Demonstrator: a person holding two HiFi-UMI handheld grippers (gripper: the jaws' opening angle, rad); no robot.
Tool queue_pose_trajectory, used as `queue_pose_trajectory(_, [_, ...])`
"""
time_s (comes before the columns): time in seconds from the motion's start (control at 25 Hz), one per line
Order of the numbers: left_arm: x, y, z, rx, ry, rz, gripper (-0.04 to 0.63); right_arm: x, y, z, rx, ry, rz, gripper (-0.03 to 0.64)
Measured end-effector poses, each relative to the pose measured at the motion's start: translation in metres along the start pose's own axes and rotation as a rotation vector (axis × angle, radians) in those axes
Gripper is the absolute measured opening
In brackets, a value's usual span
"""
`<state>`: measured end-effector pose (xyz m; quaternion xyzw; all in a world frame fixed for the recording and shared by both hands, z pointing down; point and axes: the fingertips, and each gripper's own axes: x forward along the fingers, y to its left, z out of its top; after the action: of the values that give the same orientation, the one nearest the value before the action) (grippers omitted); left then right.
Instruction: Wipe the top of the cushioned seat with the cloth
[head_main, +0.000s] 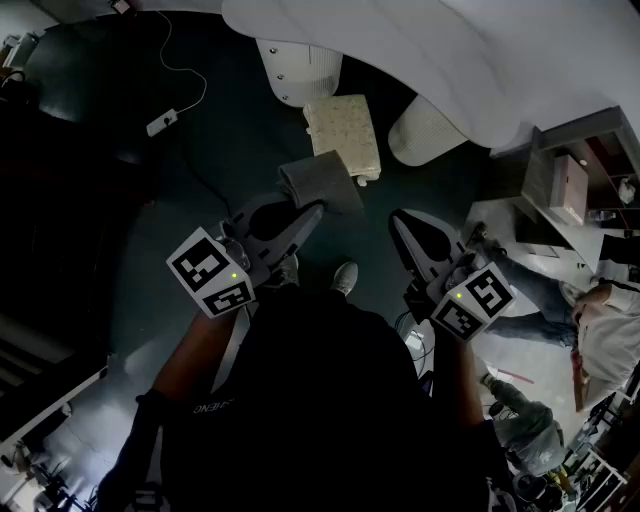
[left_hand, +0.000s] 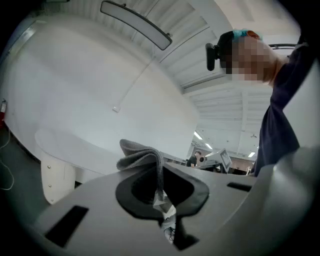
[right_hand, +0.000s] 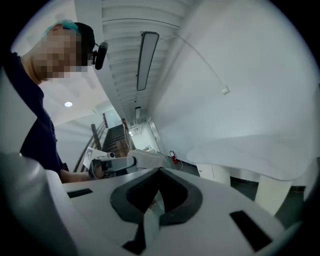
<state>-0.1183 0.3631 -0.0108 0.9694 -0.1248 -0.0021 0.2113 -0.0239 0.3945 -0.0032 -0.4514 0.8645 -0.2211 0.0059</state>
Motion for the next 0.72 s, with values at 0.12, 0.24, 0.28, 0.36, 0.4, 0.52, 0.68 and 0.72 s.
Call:
queue_pose_trajectory(0.12, [0.000, -0.001, 0.001, 0.002, 0.000, 0.001, 0.015, -0.001, 0.001, 0.001, -0.004, -0.001, 0.002, 0.025])
queue_pose_trajectory(0.24, [0.000, -0.001, 0.000, 0.004, 0.000, 0.004, 0.015, -0.002, -0.002, 0.002, 0.002, -0.013, -0.001, 0.026])
queue_pose_trajectory(0.28, [0.000, -0.001, -0.001, 0.004, 0.002, 0.006, 0.015, -0.002, -0.003, 0.003, 0.007, -0.019, -0.003, 0.026])
queue_pose_trajectory(0.36, [0.000, -0.001, -0.002, 0.002, 0.007, 0.015, 0.015, -0.004, -0.005, 0.004, 0.016, -0.025, -0.005, 0.026])
queue_pose_trajectory(0.4, [0.001, -0.002, -0.003, 0.001, 0.011, 0.020, 0.015, -0.006, -0.007, 0.003, 0.019, -0.025, -0.004, 0.026])
queue_pose_trajectory(0.52, [0.008, -0.007, -0.010, 0.004, 0.020, 0.040, 0.015, -0.018, -0.015, -0.002, 0.027, -0.022, 0.006, 0.026])
queue_pose_trajectory(0.68, [0.014, -0.020, -0.024, 0.009, 0.027, 0.071, 0.014, -0.037, -0.019, -0.012, 0.033, -0.022, 0.033, 0.026])
queue_pose_trajectory(0.72, [0.016, -0.024, -0.028, 0.007, 0.027, 0.080, 0.015, -0.044, -0.020, -0.013, 0.035, -0.023, 0.041, 0.026])
